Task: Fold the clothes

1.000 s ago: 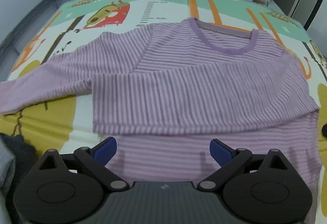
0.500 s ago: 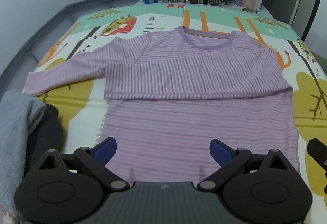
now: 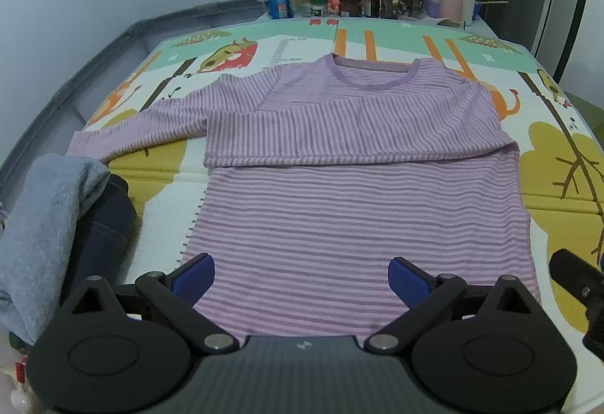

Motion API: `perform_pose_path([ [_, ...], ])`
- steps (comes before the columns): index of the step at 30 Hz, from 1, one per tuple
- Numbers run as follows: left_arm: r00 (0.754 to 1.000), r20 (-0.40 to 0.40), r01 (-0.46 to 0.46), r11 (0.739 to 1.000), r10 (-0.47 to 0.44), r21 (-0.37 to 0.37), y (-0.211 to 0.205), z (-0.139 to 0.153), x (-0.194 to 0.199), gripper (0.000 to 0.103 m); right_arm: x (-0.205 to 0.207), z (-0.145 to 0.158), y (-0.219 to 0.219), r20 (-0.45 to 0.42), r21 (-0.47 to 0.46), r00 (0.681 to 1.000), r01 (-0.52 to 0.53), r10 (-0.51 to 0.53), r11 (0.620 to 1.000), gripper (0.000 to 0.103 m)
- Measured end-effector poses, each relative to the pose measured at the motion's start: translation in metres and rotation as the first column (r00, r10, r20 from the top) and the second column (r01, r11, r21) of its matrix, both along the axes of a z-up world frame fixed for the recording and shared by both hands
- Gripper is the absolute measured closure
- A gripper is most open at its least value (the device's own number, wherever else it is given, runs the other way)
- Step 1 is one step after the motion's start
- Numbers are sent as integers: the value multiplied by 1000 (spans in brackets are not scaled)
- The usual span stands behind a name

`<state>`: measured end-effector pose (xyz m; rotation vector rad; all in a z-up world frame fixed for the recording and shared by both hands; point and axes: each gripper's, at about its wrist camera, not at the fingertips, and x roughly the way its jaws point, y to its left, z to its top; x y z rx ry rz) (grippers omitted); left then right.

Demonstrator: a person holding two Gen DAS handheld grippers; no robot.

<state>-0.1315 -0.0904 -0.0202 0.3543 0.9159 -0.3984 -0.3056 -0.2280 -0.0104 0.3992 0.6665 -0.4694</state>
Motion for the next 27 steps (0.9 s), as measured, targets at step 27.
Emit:
perform_pose_path([
  [27, 986, -39, 160, 986, -161, -41, 61, -8, 119, 3, 111, -2, 65, -81, -97, 981, 168, -176, 981, 21],
])
